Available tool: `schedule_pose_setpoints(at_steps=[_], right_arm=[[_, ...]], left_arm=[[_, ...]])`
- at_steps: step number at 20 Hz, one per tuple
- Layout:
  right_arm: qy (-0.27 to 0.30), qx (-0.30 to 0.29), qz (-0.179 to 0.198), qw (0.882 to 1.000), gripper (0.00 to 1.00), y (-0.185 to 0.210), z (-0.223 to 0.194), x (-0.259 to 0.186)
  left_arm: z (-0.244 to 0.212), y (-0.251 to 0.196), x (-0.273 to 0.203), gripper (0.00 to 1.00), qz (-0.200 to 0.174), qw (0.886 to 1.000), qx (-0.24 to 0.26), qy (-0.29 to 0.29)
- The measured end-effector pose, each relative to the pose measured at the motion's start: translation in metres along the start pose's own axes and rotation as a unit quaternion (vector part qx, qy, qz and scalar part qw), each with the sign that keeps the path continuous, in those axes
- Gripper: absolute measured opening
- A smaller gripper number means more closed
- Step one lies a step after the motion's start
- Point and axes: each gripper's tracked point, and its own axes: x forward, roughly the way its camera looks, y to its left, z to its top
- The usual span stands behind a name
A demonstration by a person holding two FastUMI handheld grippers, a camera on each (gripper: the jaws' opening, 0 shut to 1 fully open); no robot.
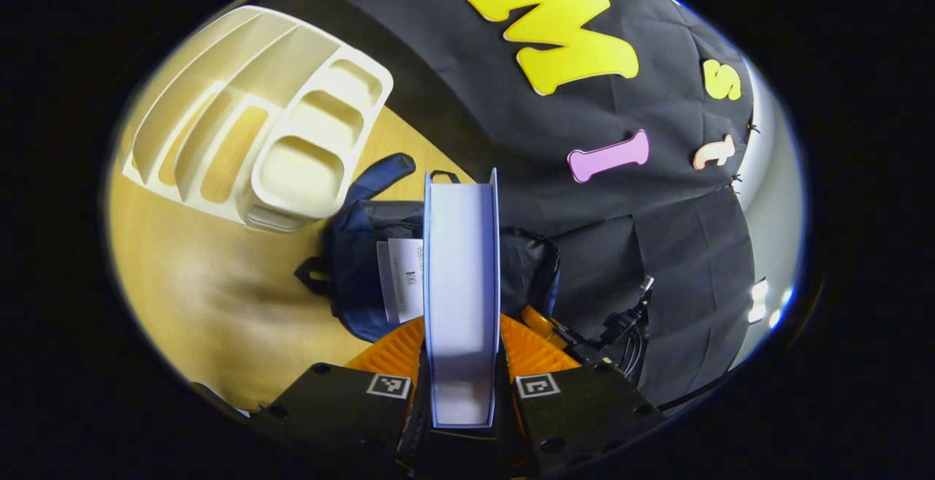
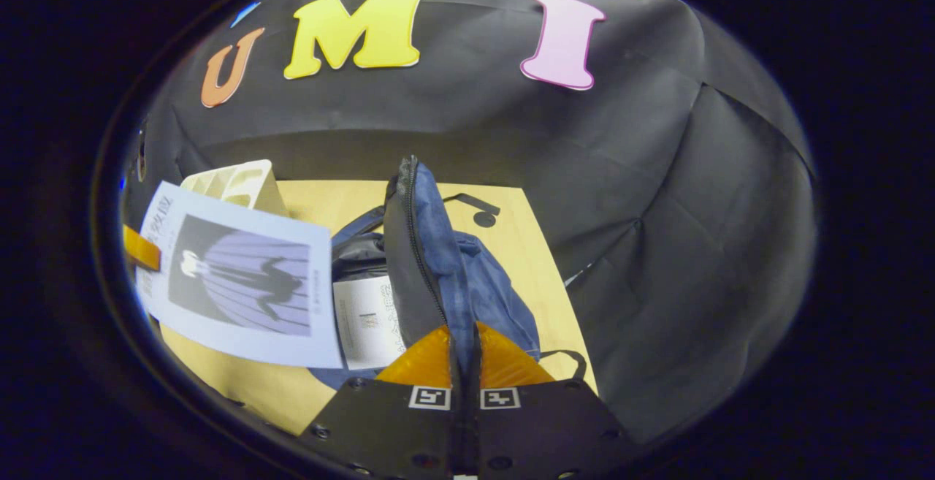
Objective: Open the schoolbag, grab two books from the bookshelf and put them into the schoolbag.
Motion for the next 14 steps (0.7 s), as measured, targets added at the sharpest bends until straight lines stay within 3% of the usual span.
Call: schedule_pose_setpoints(at_steps=[1,4,5,7,14], right_arm=[[-0.001,-0.001,-0.001,1.000,0.03,-0.001,0.000,0.000],[-0.003,-0.001,-0.002,1.000,0.00,-0.001,0.001,-0.001],[-0.004,-0.001,-0.002,1.000,0.03,-0.002,0.002,-0.001],[-0.006,-0.003,-0.002,1.000,0.00,-0.002,0.003,-0.002],[-0.013,-0.009,-0.004,1.000,0.03,-0.010,0.008,-0.011]], left_arm=[[-0.004,0.004,0.012,0.39,-0.001,1.000,-0.002,0.000],[-0.009,0.014,0.044,0.38,-0.003,1.000,-0.017,-0.004],[-0.011,0.022,0.056,0.38,0.005,1.000,-0.014,-0.002],[-0.014,0.036,0.074,0.38,0.024,1.000,-0.005,0.002],[-0.012,0.038,0.130,0.38,-0.011,0.999,-0.032,-0.014]])
